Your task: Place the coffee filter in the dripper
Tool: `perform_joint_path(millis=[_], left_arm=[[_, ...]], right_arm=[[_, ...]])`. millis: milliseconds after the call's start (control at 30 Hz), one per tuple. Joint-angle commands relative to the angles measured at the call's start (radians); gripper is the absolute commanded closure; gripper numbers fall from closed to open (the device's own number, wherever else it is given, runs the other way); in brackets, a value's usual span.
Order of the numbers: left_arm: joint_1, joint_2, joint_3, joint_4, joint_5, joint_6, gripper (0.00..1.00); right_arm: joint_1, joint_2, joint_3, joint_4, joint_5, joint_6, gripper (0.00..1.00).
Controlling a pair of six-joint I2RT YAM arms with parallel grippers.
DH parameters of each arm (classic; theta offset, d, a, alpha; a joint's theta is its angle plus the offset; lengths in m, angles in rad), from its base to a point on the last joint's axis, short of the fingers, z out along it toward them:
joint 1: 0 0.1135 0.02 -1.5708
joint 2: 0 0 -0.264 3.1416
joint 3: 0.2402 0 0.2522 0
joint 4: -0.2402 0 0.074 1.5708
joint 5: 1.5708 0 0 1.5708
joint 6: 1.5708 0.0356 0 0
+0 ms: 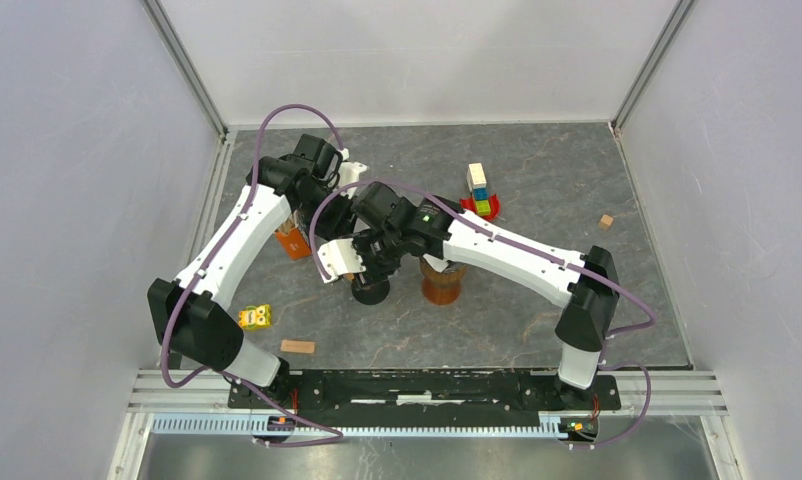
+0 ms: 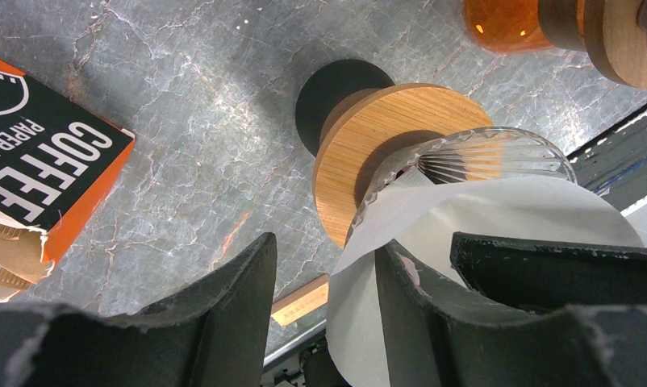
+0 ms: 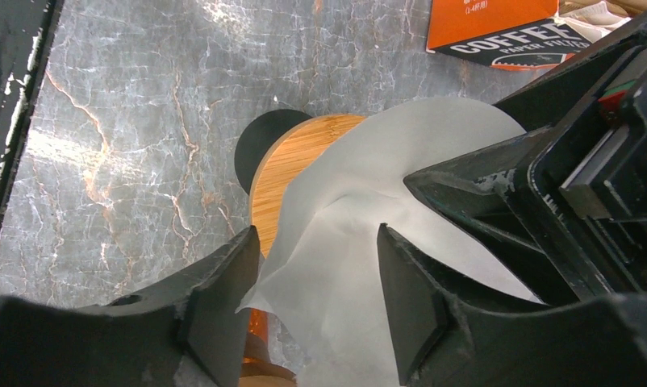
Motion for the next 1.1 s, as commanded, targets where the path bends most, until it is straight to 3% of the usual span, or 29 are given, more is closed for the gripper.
perform_joint_path(millis=[0, 767, 900, 1067], left_arm=[[-0.005, -0.014, 0.024, -0.002, 0.010, 0.044, 0.45], [-0.005, -0.012, 0.007, -0.001, 0.007, 0.046, 0.45], [-0.005, -0.010, 0.009, 0.000, 0.004, 0.049, 0.45], [-0.005, -0.008, 0.018, 0.000, -0.004, 0.052, 0.44]], right_arm=[[-0.001, -0.055, 0.002, 0.027, -0.047, 0.023, 0.45], [-0.001, -0.055, -0.050, 0.045, -0.030, 0.011, 0.77], [-0.001, -0.055, -0.039, 0.040, -0.024, 0.010, 0.76], [-0.001, -0.055, -0.018, 0.032, -0.008, 0.014, 0.52]])
